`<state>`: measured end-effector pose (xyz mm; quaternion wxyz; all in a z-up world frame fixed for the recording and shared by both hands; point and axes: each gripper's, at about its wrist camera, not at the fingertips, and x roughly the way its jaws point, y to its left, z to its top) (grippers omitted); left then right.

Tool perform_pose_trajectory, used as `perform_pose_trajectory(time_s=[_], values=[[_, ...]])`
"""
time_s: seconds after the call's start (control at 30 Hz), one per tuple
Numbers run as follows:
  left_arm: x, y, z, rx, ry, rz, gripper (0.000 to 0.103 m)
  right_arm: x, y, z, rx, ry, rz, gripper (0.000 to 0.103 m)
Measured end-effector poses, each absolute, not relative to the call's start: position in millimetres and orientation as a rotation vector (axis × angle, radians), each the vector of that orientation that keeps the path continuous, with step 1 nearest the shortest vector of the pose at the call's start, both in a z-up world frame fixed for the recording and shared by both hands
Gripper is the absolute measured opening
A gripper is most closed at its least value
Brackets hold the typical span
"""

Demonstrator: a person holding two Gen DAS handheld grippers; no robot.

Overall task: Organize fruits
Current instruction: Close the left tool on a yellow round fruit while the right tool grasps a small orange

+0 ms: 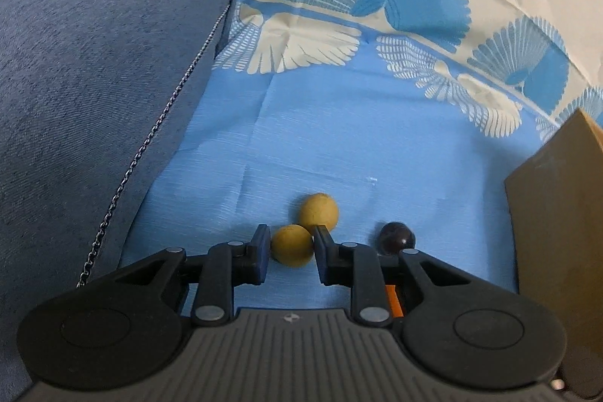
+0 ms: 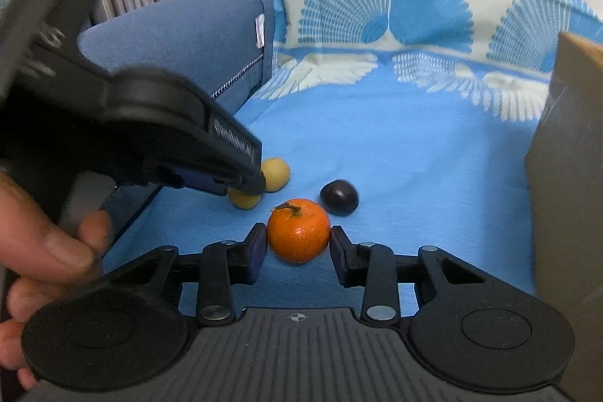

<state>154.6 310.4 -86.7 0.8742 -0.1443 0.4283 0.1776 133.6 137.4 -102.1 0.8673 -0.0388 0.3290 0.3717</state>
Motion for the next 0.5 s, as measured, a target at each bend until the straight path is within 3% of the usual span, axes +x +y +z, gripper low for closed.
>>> perform_pose_trajectory(time_s=[0.23,0.5], values=[[134.2,302.5,-67.2,-0.374,0.876,0.354,0.027,119.3,120.6,-98.7,-0.174,0.764,0.744,0.038],[121.1,292.6,-83.0,-0.417,1.069,0.323,0.028,103.8,99.9,-97.3,-0.181,0.889,0.738,0.039]])
